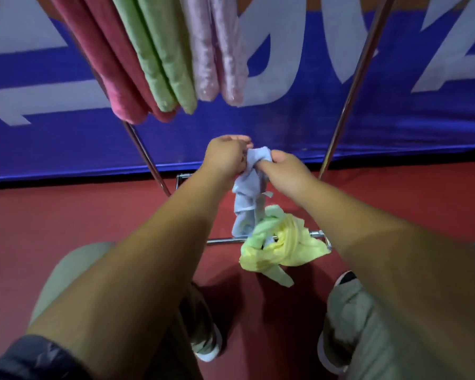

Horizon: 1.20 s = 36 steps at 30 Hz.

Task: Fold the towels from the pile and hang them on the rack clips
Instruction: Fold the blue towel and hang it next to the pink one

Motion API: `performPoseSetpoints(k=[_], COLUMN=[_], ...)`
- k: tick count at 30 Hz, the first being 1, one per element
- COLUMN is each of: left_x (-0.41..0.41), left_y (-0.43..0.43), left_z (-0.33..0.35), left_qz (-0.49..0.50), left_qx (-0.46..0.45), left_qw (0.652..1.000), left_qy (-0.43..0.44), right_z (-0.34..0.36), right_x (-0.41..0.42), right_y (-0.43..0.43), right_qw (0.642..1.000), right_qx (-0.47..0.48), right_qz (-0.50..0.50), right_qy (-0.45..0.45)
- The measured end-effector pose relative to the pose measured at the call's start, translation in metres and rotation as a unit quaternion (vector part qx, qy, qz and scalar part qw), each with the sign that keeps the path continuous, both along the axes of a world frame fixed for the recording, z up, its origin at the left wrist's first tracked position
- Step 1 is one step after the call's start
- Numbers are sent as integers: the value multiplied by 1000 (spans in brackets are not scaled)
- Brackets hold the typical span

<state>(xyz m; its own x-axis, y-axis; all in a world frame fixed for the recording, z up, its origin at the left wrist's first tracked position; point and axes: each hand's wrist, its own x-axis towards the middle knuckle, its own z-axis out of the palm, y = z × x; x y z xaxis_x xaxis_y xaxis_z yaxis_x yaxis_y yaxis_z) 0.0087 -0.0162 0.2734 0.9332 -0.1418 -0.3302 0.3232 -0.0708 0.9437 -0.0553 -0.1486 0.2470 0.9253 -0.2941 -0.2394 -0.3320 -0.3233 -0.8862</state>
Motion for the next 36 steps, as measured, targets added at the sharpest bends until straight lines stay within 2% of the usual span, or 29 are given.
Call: performPoseSetpoints(k=[3,5,8,9,10,13,17,21,23,26,28,31,33,36], left_x=[-20,-35,-60,-68,-76,-88,-90,-80,-77,-72,-70,-69,-67,-63], left_y=[15,30,51,55,57,53,46,45,44,42,41,41,42,45], left_z=[56,83,100,97,91,65,53,43,38,34,34,36,35,31], left_qz=[-70,-144,-291,-314,-310,-218,-118,-55,-36,-25,-25,-27,-40,-40], left_qx=[-37,-52,-10,17,39,100,182,183,206,213,172,125,101,100], left_qw=[996,983,930,915,909,920,923,945,949,955,969,982,986,987], left_qy=[-42,-103,-222,-254,-277,-310,-316,-264,-238,-204,-176,-142,-129,-122], right_z=[53,81,106,109,106,89,73,73,71,68,65,58,55,55], right_x=[-10,-17,-29,-36,-42,-59,-56,-61,-63,-56,-55,-55,-55,-51], right_y=[-4,-4,-2,0,1,6,13,20,21,24,25,24,22,16], right_qw=[997,987,965,958,952,935,952,911,899,935,968,988,991,983], right_qx=[30,103,209,231,254,313,274,393,419,336,240,146,130,167], right_qz=[-27,-54,-76,-80,-86,-108,-126,-126,-131,-112,-64,-38,-44,-67], right_qy=[-65,-108,-142,-148,-150,-126,-47,4,9,10,19,18,3,-19])
